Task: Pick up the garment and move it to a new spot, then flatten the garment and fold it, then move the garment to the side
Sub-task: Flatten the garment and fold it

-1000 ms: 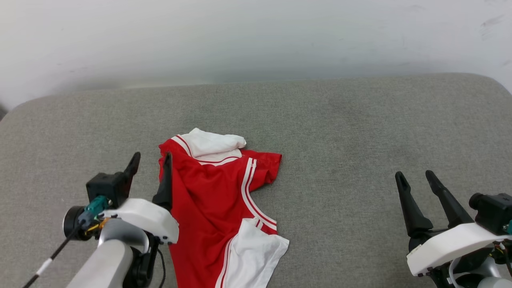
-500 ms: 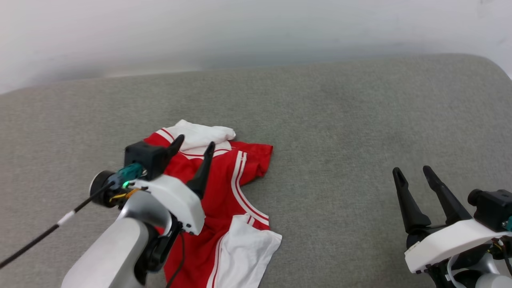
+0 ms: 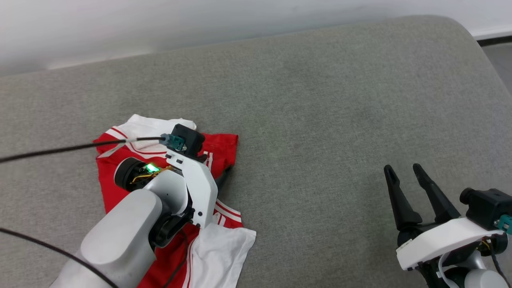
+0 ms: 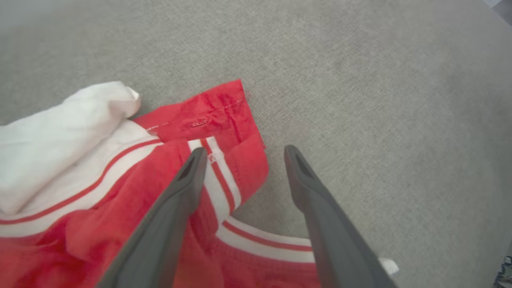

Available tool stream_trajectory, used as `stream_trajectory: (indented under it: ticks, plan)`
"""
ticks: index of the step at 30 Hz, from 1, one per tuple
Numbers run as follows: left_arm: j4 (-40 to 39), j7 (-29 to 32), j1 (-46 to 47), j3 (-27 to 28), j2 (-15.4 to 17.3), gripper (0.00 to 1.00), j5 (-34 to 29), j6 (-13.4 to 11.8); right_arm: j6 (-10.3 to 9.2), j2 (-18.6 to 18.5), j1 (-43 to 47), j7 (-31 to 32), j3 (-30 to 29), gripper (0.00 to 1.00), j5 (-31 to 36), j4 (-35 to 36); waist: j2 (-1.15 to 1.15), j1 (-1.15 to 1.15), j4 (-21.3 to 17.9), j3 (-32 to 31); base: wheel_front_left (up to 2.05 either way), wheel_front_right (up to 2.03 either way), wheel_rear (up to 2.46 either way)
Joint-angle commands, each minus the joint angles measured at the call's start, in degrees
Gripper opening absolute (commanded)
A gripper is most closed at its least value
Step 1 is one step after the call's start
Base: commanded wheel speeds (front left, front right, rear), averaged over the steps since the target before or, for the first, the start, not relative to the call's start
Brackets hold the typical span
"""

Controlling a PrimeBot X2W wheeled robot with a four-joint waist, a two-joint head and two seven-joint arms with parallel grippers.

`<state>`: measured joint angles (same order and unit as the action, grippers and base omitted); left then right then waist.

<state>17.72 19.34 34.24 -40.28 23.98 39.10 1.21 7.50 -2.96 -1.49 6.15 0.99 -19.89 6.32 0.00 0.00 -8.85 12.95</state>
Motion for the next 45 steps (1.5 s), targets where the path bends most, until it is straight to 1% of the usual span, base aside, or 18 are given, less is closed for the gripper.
stream_trajectory:
  ticks: [1, 9, 10, 11, 12, 16, 20, 27, 33, 38, 39, 40, 43, 45]
  plan:
    - [1.24, 0.87, 1.09, -0.28, -0.25, 1.0, 0.38, 0.74, -0.02, 0.12, -0.9, -0.58, 0.24, 1.0, -0.68, -0.37, 0.0, 0.0, -0.59, 0.67, 0.0, 0.0, 0.0]
    - [11.36, 9.83, 2.55, -3.94, -0.11, 1.0, 0.61, 2.01, -0.02, 0.11, -1.01, -1.69, 1.07, 1.0, -1.74, -2.22, 0.0, 0.0, -1.63, 1.06, 0.0, 0.0, 0.0]
    - [12.11, 10.29, 2.83, -4.28, -0.18, 0.71, 0.52, 2.14, -0.02, 0.11, -1.11, -1.72, 1.1, 1.0, -1.8, -2.34, 0.0, 0.0, -1.7, 1.04, 0.0, 0.0, 0.0]
    - [12.59, 10.11, 3.34, -4.57, -0.25, 0.23, 0.03, 2.32, -0.02, 0.11, -1.24, -1.85, 1.18, 1.0, -1.94, -2.47, 0.0, 0.0, -1.74, 1.01, 0.0, 0.0, 0.0]
    - [13.07, 9.37, 3.81, -4.56, -0.39, 0.0, -0.42, 2.06, -0.02, 0.11, -1.36, -1.96, 1.29, 1.0, -2.11, -2.64, 0.0, 0.0, -1.78, 0.94, 0.0, 0.0, 0.0]
    - [14.1, 5.75, 5.85, -5.24, -1.93, 0.0, -2.53, 1.6, -0.02, 0.1, -1.57, -2.23, 1.6, 1.0, -2.4, -3.13, 0.0, 0.0, -1.94, 0.53, 0.0, 0.0, 0.0]
    - [13.86, 1.8, 7.6, -6.03, -3.9, 0.0, -4.34, 1.87, -0.02, 0.11, -1.57, -2.26, 0.84, 1.0, -2.23, -3.23, 0.0, 0.0, -1.79, 0.11, 0.0, 0.0, 0.0]
    - [8.81, -3.69, 8.59, -9.15, -9.23, 0.0, -6.36, 3.4, -0.02, 0.1, -1.01, -1.56, -1.16, 1.0, -1.6, -2.33, 0.0, 0.0, -1.0, -0.82, 0.0, 0.0, 0.0]
    - [3.86, -3.62, 5.49, -15.04, -13.31, 0.0, -6.88, 4.88, -0.02, 0.11, -0.66, -0.61, -2.13, 1.0, -1.13, -1.17, 0.0, 0.0, -0.46, -1.1, 0.0, 0.0, 0.0]
    - [3.69, -1.44, 2.33, -20.26, -14.0, 0.0, -5.33, 5.81, -0.02, 0.11, -1.01, -0.13, -2.02, 1.0, -1.17, -0.48, 0.0, 0.0, -0.21, -0.52, 0.0, 0.0, 0.0]
    - [3.66, -1.05, 1.75, -21.24, -13.95, 0.4, -4.79, 5.95, -0.02, 0.1, -1.15, -0.1, -2.02, 1.0, -1.17, -0.39, 0.0, 0.0, -0.16, -0.4, 0.0, 0.0, 0.0]
    - [3.4, -1.23, 1.18, -21.84, -13.93, 1.0, -4.21, 6.06, -0.02, 0.1, -1.25, -0.09, -2.0, 1.0, -1.16, -0.37, 0.0, 0.0, -0.07, -0.35, 0.0, 0.0, 0.0]
    - [2.33, -4.84, 0.83, -21.33, -13.53, 1.0, -3.67, 6.08, -0.02, 0.11, -1.46, -0.03, -2.27, 1.0, -0.86, -0.54, 0.0, 0.0, 0.36, -0.65, 0.0, 0.0, 0.0]
    - [1.26, -8.49, 0.5, -20.32, -13.32, 1.0, -4.16, 5.68, -0.02, 0.11, -1.41, 0.05, -2.51, 1.0, -0.64, -0.59, 0.0, 0.0, 0.82, -1.22, 0.0, 0.0, 0.0]
